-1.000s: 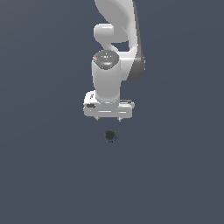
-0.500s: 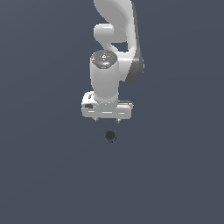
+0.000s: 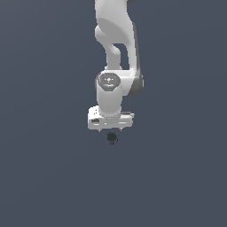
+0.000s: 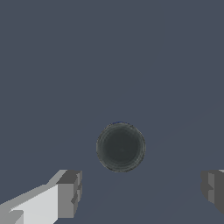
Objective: Pick up the object and move it to a goal position.
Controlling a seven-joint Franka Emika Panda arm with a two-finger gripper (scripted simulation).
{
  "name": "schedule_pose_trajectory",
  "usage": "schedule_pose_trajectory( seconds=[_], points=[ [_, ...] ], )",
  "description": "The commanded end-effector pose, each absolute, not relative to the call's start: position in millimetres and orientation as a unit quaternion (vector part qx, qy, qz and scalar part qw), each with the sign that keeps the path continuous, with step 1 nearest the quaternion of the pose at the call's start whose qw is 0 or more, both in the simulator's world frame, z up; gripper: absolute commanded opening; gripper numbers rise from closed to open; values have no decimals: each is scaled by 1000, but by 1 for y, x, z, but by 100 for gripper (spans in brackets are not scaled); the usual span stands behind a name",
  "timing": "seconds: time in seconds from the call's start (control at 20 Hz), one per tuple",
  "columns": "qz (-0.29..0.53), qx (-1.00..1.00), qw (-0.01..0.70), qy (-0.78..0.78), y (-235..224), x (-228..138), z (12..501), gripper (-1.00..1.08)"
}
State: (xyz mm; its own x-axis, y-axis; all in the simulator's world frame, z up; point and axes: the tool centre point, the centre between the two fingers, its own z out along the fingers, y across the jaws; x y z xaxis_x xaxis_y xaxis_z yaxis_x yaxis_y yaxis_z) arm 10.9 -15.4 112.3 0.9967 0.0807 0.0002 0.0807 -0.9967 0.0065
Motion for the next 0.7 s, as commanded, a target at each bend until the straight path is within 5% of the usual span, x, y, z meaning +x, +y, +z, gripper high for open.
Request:
schedule_pose_trajectory(
  seconds=[0.0,0.65],
  points=[
    [0,998,2,62,-13,10,93,100],
    [-1,996,0,92,-9,8,62,100]
  ],
)
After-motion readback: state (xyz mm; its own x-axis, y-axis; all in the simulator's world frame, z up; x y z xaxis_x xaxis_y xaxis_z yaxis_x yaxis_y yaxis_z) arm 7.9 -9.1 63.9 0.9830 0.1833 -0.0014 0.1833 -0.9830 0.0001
